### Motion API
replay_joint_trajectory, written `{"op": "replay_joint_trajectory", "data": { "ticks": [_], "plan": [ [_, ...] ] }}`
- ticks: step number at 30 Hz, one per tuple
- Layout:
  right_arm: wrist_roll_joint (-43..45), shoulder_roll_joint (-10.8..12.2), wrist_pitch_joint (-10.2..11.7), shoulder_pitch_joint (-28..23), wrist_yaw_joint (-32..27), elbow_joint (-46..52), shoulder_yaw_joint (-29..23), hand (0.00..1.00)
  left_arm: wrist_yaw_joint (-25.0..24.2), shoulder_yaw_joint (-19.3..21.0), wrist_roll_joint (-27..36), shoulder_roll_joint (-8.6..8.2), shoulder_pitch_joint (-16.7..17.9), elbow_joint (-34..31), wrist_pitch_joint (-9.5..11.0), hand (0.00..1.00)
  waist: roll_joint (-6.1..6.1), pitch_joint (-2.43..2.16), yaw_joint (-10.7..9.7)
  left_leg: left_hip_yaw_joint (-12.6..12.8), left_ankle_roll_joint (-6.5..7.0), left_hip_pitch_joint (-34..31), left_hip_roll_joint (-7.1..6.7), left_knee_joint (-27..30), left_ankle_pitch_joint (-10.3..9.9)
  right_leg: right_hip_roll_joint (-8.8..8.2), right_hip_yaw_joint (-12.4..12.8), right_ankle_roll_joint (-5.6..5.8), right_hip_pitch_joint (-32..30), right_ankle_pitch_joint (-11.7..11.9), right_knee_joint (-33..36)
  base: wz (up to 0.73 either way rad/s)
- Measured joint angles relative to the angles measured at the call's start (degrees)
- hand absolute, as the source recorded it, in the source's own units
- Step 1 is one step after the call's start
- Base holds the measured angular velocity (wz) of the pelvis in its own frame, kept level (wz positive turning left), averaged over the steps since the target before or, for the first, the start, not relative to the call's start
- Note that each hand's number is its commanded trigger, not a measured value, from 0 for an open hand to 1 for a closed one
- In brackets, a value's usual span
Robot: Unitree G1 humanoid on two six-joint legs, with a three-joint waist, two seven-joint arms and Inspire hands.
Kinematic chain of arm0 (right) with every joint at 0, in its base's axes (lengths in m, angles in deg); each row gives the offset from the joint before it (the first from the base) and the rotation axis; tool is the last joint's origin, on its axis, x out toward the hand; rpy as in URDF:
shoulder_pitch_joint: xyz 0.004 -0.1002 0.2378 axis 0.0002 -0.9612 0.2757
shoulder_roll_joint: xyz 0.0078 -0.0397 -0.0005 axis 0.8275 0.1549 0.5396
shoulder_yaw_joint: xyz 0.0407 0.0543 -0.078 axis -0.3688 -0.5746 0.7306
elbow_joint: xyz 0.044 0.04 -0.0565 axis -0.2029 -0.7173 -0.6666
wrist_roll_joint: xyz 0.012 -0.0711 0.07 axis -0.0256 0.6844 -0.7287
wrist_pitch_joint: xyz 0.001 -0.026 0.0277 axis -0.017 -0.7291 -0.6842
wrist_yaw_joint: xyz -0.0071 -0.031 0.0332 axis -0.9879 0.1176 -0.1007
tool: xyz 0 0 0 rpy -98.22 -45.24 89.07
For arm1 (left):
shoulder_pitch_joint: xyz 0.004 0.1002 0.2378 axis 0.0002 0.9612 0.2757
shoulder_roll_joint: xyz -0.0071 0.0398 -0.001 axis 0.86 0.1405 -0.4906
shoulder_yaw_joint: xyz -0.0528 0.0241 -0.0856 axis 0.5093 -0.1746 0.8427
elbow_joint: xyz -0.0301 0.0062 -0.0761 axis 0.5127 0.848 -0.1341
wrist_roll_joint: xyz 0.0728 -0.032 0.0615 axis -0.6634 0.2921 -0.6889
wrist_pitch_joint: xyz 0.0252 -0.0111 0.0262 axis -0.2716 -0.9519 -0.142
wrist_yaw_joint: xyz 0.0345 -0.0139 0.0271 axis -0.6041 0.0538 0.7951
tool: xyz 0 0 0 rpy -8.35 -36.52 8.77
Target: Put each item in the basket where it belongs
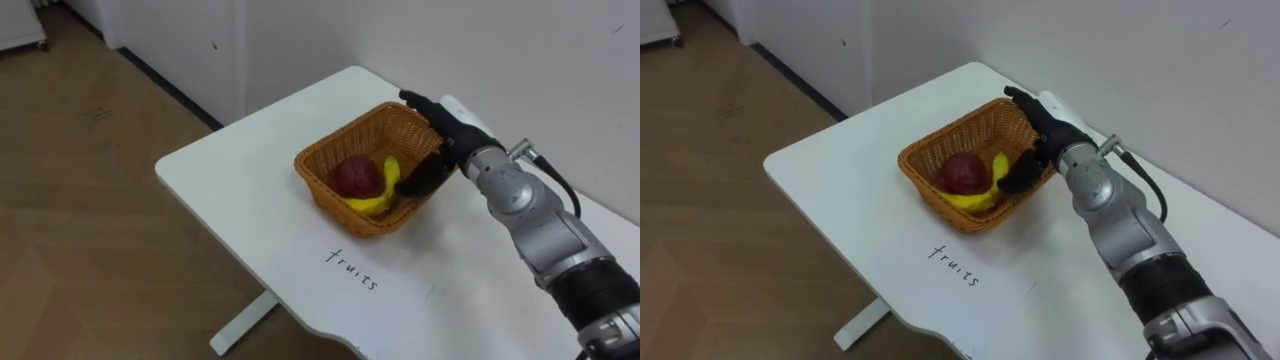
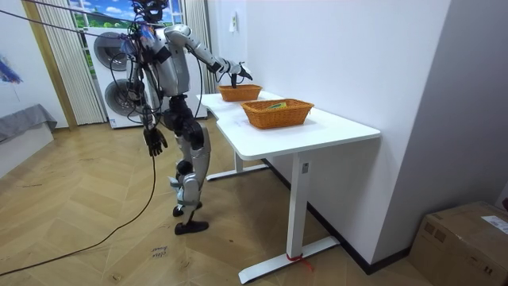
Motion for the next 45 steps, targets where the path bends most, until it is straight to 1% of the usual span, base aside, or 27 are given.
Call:
{"op": "replay_joint_trajectory", "data": {
  "ticks": [16,23,26,27,29,31,32,34,35,36,37,38,39,40,41,42,43,44,45],
  "plan": [
    [0.02,0.0,0.09,0.0,0.01,0.02,-0.01,0.0,-0.03,0.0,-0.35,-0.02,-0.1,0.0,0.01,0.0,0.0,0.0,-0.01,-0.05,0.01,-0.23,-0.04,-0.08,0.0,0.08,0.0,0.0,-0.28,0.0,0.0,0.0],
    [-1.5,-0.07,0.27,0.02,-1.02,0.47,-0.19,0.0,1.28,-0.16,-0.31,-0.08,-0.19,0.4,0.22,0.0,-0.09,-0.01,-0.9,-0.03,0.01,-0.3,-0.04,-0.13,0.0,-0.04,0.12,0.0,-0.39,0.0,-0.06,0.0],
    [-2.35,-0.25,0.35,0.02,-2.06,2.76,-1.01,0.0,1.95,-0.01,-0.1,0.02,-0.08,-0.29,0.66,0.0,-0.25,-0.08,-2.23,-0.04,0.0,-1.07,-0.03,0.04,0.01,-0.03,0.16,0.0,-1.06,0.0,-0.17,0.0],
    [-2.6,-0.25,0.46,0.02,-2.48,4.52,-2.12,0.0,2.27,0.02,-0.1,0.01,-0.03,-0.42,0.76,0.0,-0.4,-0.19,-2.63,0.36,0.01,-1.27,0.02,0.05,0.01,-0.03,0.38,0.0,-1.42,0.0,-0.13,-0.06],
    [-3.28,-0.26,0.83,0.01,-3.47,6.79,-4.26,0.0,2.26,-0.01,0.05,0.01,0.19,-0.64,0.89,0.0,-0.25,-0.09,-3.6,0.38,0.03,-1.38,-0.03,0.08,0.01,-0.08,0.45,0.0,-1.43,0.0,-0.14,0.0],
    [-5.63,-0.39,0.91,0.01,-5.38,8.69,-6.33,0.0,2.14,-0.05,0.04,0.0,0.1,-0.7,1.04,0.0,-0.3,-0.12,-4.24,0.9,0.12,-0.84,0.14,-0.01,-0.05,-0.05,1.66,0.06,-1.46,0.01,-0.15,-0.09],
    [-6.61,-0.4,0.92,0.01,-5.64,9.1,-6.8,0.0,2.14,-0.08,0.05,-0.07,0.03,-0.67,1.06,0.0,-0.32,-0.14,-4.65,1.07,0.14,-0.73,0.3,0.01,-0.06,-0.04,1.68,0.08,-1.46,0.02,-0.13,-0.1],
    [-9.5,-0.42,0.94,-0.01,-5.95,10.69,-7.91,0.0,2.14,-0.11,0.14,-0.31,-0.14,-0.33,1.46,0.0,-0.04,0.03,-5.34,1.78,0.23,-0.33,0.54,-0.08,-0.12,0.03,2.13,0.15,-1.36,0.09,-0.03,-0.14],
    [-11.33,-0.41,1.57,-0.02,-6.17,11.3,-8.45,0.0,2.1,-0.09,0.14,-0.53,-0.13,-0.09,1.7,0.0,0.18,0.16,-6.32,2.22,0.31,-0.3,0.7,-0.1,-0.2,0.03,2.57,0.18,-1.21,0.18,0.03,-0.14],
    [-13.36,-0.44,2.28,-0.02,-6.39,11.42,-9.26,0.0,2.06,-0.07,0.22,-0.71,-0.19,-0.07,1.71,0.0,0.36,0.17,-7.28,2.25,0.34,-0.29,0.7,-0.15,-0.23,0.02,2.67,0.2,-1.19,0.2,0.07,-0.09],
    [-14.18,-0.54,2.48,-0.02,-6.53,11.41,-9.71,0.0,1.92,-0.06,0.27,-0.78,-0.3,-0.09,1.73,0.0,0.3,0.13,-8.02,2.37,0.35,-0.25,0.73,-0.15,-0.23,0.03,2.91,0.21,-1.2,0.21,0.09,-0.06],
    [-16.27,-0.64,2.7,-0.02,-6.71,11.42,-10.77,0.0,1.52,-0.06,0.32,-0.95,-0.38,-0.35,1.78,0.0,0.51,0.15,-8.72,2.63,0.37,-0.13,0.8,-0.1,-0.26,0.04,3.27,0.19,-1.2,0.23,0.1,-0.07],
    [-18.13,-0.63,2.71,-0.04,-6.84,11.86,-12.26,0.0,0.89,-0.07,0.48,-1.15,-0.8,-0.82,1.93,0.0,0.65,0.08,-9.9,2.7,0.43,-0.06,0.81,-0.06,-0.3,0.04,3.37,0.22,-1.24,0.26,0.11,-0.07],
    [-18.8,-0.63,2.71,-0.08,-6.92,12.45,-13.06,0.0,0.67,-0.07,0.81,-1.27,-0.86,-0.9,2.11,0.0,0.72,0.0,-10.4,2.78,0.44,0.01,0.83,-0.07,-0.31,0.04,3.48,0.22,-1.27,0.3,0.12,-0.1],
    [-20.43,-0.66,3.02,-0.12,-7.19,13.6,-14.36,0.0,0.29,-0.12,1.31,-1.4,-1.01,-0.94,2.42,0.0,1.05,-0.1,-11.1,3.15,0.47,0.07,0.94,-0.12,-0.32,0.1,3.98,0.22,-1.29,0.44,0.1,-0.21],
    [-21.76,-0.76,3.28,-0.38,-7.68,14.73,-15.19,0.0,-0.08,-0.14,2.3,-1.4,-1.02,-0.97,2.63,0.0,1.41,-0.32,-11.57,3.75,0.52,0.43,1.08,-0.23,-0.35,0.13,4.62,0.22,-1.25,0.52,0.11,-0.25],
    [-22.53,-0.78,3.44,-0.75,-7.88,15.39,-15.77,0.0,-0.11,-0.19,2.83,-1.39,-1.04,-0.96,2.77,0.0,1.58,-0.38,-12.04,3.88,0.57,0.67,1.12,-0.33,-0.38,0.13,4.77,0.23,-1.08,0.55,0.1,-0.17],
    [-24.61,-0.81,4.06,-1.28,-8.28,16.15,-16.62,0.0,-0.26,-0.24,3.31,-1.37,-0.97,-0.98,3.19,0.0,1.92,-0.33,-13.05,4.04,0.69,1.14,1.07,-0.32,-0.47,0.12,4.88,0.31,-0.57,0.6,0.1,-0.08],
    [-26.33,-1.16,4.13,-2.05,-8.6,17.28,-17.31,0.0,-0.5,-0.4,3.77,-1.36,-1.13,-1.02,3.51,0.0,2.18,-0.51,-14.0,4.27,0.77,1.34,1.07,-0.35,-0.57,0.09,5.07,0.35,-0.46,0.61,0.1,-0.06]
  ]
}}
